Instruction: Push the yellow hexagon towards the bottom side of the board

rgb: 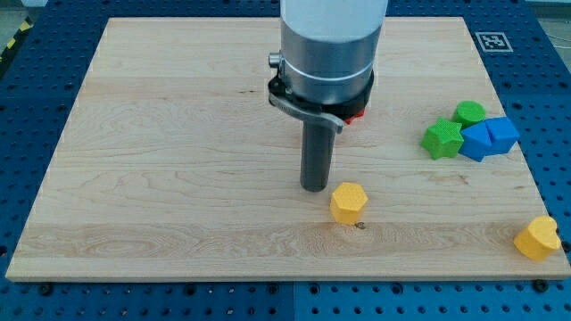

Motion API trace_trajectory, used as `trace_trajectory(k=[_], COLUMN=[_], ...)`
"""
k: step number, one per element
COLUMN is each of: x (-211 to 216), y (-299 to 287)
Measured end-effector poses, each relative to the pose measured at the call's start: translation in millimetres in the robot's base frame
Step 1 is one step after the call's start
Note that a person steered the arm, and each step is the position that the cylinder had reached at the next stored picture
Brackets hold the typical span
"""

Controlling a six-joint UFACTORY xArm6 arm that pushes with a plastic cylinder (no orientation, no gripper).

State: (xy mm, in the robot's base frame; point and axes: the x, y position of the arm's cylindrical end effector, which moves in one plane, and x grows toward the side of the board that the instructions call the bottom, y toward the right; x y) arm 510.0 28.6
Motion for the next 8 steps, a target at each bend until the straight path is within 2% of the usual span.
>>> trace_trajectory(k=[1,2,4,8], x=[-25.8,-25.8,10.5,22.7], y=[12.2,12.2,16.0,16.0])
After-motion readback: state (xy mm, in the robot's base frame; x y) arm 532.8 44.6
